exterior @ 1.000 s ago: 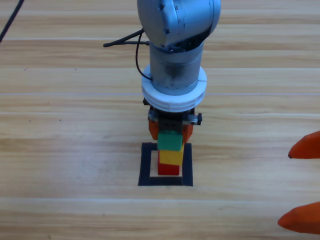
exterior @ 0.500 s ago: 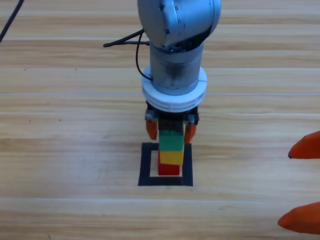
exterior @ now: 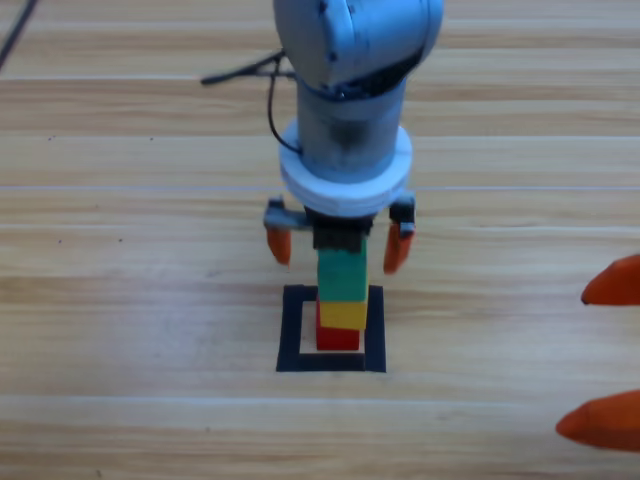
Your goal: Stack the blocks in the rectangular block: red at the bottom, yellow in the middle, green on top
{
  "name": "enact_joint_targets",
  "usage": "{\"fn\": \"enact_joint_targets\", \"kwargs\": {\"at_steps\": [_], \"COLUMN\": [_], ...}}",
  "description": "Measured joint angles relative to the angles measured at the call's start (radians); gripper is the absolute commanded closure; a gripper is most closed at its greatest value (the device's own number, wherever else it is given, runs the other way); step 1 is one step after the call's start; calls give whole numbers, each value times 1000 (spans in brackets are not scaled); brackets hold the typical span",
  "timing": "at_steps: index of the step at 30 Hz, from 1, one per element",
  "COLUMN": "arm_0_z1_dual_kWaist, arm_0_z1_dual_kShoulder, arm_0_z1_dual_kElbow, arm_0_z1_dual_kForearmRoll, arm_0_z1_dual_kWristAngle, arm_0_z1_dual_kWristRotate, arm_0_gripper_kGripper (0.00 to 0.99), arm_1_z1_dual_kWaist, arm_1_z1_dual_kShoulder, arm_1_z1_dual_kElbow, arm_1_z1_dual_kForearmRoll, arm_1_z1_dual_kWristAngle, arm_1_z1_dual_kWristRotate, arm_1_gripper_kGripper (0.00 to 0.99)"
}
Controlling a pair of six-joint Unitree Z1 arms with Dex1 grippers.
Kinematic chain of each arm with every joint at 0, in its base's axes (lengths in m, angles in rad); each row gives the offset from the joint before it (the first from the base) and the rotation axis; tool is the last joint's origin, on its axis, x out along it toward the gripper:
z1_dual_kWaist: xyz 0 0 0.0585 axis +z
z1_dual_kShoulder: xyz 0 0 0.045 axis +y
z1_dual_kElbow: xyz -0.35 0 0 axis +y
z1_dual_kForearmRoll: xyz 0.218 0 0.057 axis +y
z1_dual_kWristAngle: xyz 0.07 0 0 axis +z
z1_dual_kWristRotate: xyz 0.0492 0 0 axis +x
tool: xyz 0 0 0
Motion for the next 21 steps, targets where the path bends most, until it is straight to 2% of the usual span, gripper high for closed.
{"fn": "enact_joint_targets", "kwargs": {"at_steps": [6,13,21], "arm_0_z1_dual_kWaist": [-20,-91,-246], "arm_0_z1_dual_kShoulder": [-169,-328,-431], "arm_0_z1_dual_kElbow": [27,217,545], "arm_0_z1_dual_kForearmRoll": [0,-11,-150], "arm_0_z1_dual_kWristAngle": [139,299,395], "arm_0_z1_dual_kWristRotate": [-32,-141,-298], "arm_0_gripper_kGripper": [44,37,2], "arm_1_z1_dual_kWaist": [0,0,0], "arm_1_z1_dual_kShoulder": [0,0,0], "arm_1_z1_dual_kElbow": [0,0,0], "arm_1_z1_dual_kForearmRoll": [1,2,2], "arm_1_z1_dual_kWristAngle": [-19,-19,-19], "arm_1_z1_dual_kWristRotate": [-4,-8,-8], "arm_1_gripper_kGripper": [2,2,2]}}
